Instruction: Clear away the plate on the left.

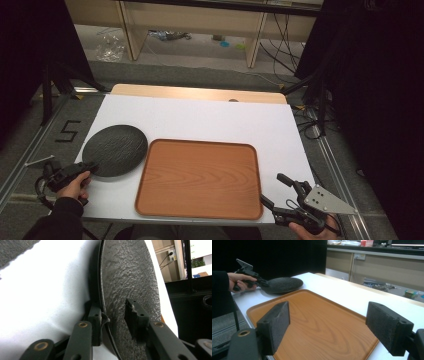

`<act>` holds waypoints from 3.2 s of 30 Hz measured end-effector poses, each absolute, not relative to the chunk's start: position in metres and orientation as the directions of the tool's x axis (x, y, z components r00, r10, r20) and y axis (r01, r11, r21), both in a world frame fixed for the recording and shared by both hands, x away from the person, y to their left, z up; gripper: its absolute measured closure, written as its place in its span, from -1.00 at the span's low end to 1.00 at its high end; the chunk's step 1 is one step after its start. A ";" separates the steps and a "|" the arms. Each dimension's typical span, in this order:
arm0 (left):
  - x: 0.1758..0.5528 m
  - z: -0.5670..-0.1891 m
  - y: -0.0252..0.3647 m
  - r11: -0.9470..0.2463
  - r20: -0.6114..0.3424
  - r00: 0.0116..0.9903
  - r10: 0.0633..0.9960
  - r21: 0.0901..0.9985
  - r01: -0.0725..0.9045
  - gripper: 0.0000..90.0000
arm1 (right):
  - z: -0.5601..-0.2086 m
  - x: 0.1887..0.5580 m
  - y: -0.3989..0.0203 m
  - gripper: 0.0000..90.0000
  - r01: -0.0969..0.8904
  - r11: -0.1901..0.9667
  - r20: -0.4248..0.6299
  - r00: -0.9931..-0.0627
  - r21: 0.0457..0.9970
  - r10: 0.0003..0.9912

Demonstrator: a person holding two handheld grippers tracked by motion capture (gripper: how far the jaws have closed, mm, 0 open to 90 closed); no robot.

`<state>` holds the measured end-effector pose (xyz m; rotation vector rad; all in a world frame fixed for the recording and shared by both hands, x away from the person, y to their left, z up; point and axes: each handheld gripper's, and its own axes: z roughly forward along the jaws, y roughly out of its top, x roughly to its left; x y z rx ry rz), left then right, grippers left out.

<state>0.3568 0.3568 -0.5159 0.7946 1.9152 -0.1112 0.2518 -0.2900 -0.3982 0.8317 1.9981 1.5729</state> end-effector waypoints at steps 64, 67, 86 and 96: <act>0.348 -0.497 0.360 0.877 -0.943 -0.130 0.308 0.228 0.424 0.88 | -0.398 0.253 -0.291 -0.54 0.150 0.158 -0.005 -0.709 0.976 0.705; 0.349 -0.495 0.355 0.867 -0.944 -0.117 0.308 0.228 0.443 0.88 | -0.398 0.253 -0.291 -0.54 0.160 0.155 0.004 -0.709 0.975 0.705; 0.349 -0.490 0.315 0.783 -0.950 -0.057 0.307 0.218 0.583 0.88 | -0.399 0.255 -0.292 -0.54 0.141 0.148 -0.003 -0.715 0.979 0.700; 0.351 -0.489 0.288 0.738 -0.954 -0.036 0.298 0.206 0.643 0.88 | -0.399 0.255 -0.292 -0.54 0.139 0.146 -0.004 -0.712 0.979 0.703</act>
